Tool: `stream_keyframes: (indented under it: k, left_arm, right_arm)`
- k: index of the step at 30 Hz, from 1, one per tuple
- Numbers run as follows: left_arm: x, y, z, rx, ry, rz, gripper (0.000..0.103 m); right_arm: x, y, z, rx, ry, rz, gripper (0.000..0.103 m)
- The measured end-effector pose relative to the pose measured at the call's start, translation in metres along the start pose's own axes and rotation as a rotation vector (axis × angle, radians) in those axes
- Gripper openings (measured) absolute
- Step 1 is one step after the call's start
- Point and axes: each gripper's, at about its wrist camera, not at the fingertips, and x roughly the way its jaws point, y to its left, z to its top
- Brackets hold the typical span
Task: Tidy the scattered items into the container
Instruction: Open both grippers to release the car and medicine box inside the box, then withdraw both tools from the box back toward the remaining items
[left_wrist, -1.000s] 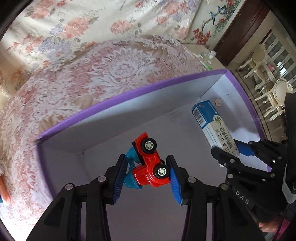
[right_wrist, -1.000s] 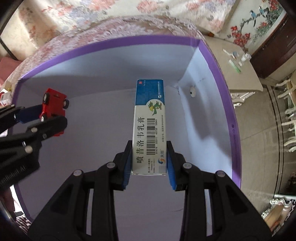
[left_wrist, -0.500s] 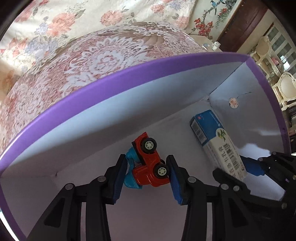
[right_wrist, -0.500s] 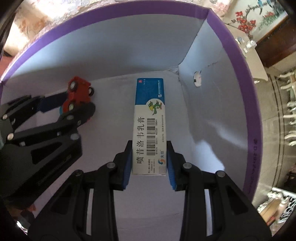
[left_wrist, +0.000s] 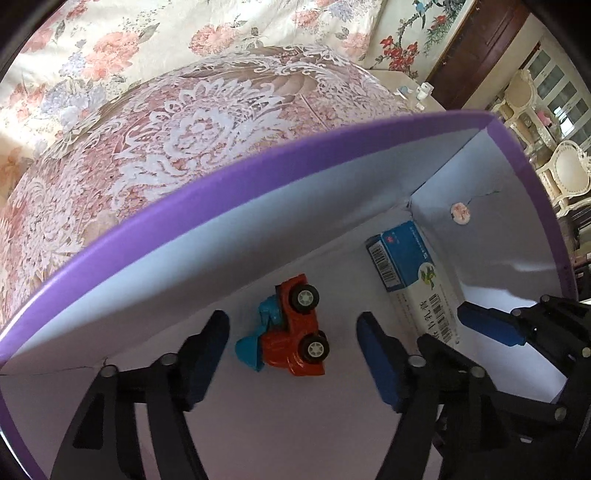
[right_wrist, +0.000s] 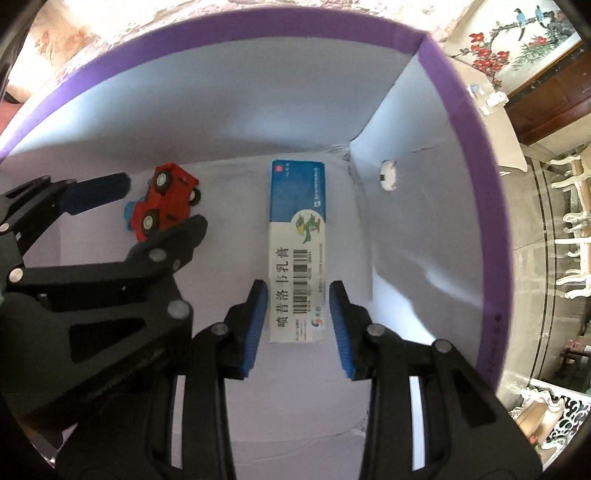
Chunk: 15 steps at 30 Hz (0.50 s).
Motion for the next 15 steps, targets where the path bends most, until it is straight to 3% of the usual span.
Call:
stream_keyframes:
  k: [8, 15]
  left_arm:
    - [-0.03, 0.007, -0.011, -0.022, -0.033, -0.025, 0.079]
    - [-0.077, 0.015, -0.042, -0.044, -0.114, -0.041, 0.08]
  right_arm:
    - [-0.02, -0.004, -0.023, 0.04, -0.053, 0.019, 0.046]
    - [-0.048, 0.0, -0.057, 0.068, -0.109, 0.045, 0.048]
